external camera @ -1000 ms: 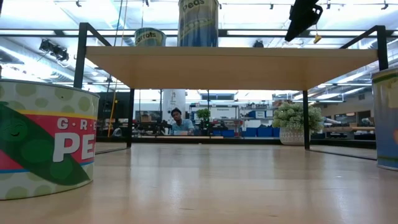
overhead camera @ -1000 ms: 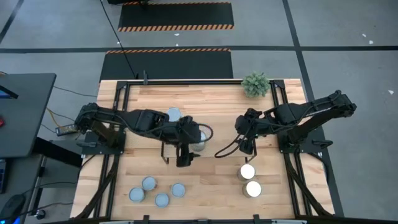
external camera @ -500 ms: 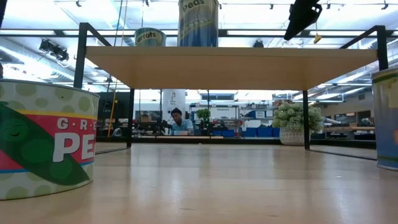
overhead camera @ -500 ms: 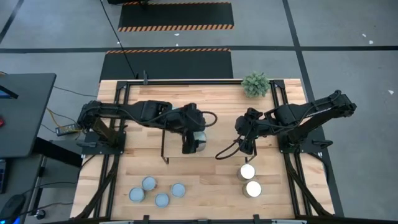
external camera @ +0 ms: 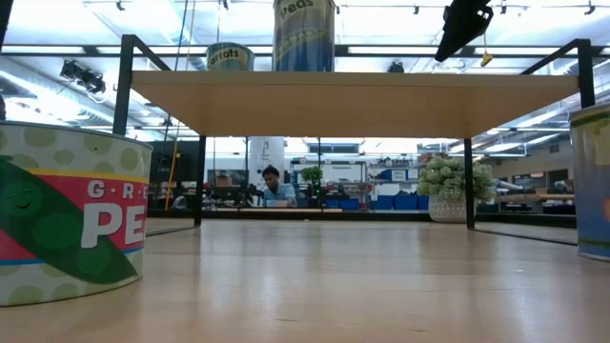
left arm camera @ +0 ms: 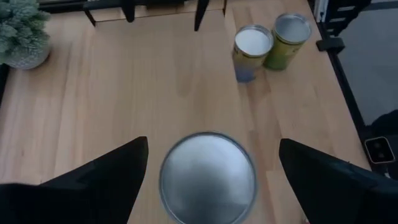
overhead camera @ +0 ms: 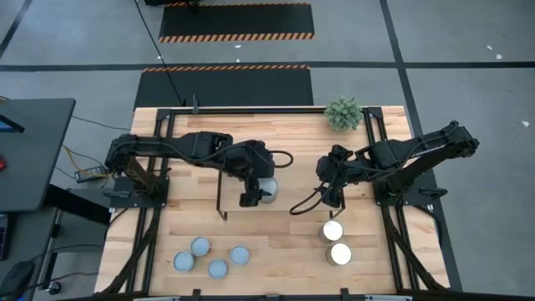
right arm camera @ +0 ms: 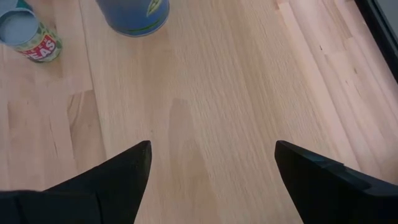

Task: Pick and place cans onto a shelf
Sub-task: Put the canned peas on the shelf

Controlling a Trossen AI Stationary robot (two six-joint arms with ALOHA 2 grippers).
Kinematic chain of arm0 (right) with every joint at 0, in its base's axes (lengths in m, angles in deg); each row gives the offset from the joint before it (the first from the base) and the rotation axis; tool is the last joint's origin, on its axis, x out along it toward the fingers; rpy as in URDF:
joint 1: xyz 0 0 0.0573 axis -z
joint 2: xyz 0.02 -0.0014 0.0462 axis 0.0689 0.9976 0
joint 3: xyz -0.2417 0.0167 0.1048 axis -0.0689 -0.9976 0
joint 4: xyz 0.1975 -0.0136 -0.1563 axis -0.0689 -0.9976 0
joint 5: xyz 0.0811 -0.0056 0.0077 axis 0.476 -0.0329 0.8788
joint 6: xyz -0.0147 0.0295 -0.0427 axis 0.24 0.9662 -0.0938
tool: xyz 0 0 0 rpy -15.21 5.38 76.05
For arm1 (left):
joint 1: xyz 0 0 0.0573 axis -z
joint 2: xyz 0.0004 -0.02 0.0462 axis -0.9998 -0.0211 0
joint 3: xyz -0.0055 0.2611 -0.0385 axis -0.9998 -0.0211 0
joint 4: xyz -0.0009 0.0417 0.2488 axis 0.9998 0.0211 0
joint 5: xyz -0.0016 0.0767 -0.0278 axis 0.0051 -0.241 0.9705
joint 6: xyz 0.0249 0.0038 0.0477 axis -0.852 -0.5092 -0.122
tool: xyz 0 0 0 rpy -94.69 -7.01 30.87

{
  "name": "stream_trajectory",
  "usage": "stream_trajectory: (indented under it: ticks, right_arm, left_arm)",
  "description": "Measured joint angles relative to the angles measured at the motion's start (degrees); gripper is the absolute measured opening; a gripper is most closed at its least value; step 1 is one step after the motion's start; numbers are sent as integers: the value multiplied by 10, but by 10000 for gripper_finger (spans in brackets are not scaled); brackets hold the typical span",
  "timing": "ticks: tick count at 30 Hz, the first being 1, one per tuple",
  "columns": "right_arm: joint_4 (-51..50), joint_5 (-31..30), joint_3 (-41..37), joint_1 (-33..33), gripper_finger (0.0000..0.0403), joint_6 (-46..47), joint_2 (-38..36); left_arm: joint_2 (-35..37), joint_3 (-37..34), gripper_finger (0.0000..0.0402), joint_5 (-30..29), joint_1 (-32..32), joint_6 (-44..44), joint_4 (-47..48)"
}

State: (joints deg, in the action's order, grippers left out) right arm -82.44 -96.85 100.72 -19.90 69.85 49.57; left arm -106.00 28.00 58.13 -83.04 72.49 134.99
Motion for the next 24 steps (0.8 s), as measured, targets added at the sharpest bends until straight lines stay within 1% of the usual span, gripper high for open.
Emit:
stream_trajectory:
  ticks: [9, 24]
  right_arm:
    - [0, 0, 0, 0, 348, 5, 0]
    - [3, -2, 0, 0, 348, 20, 1]
  left_arm:
    - [0, 0, 369, 3, -1, -6, 10]
    - [-33, 0, 369, 17, 0, -27, 30]
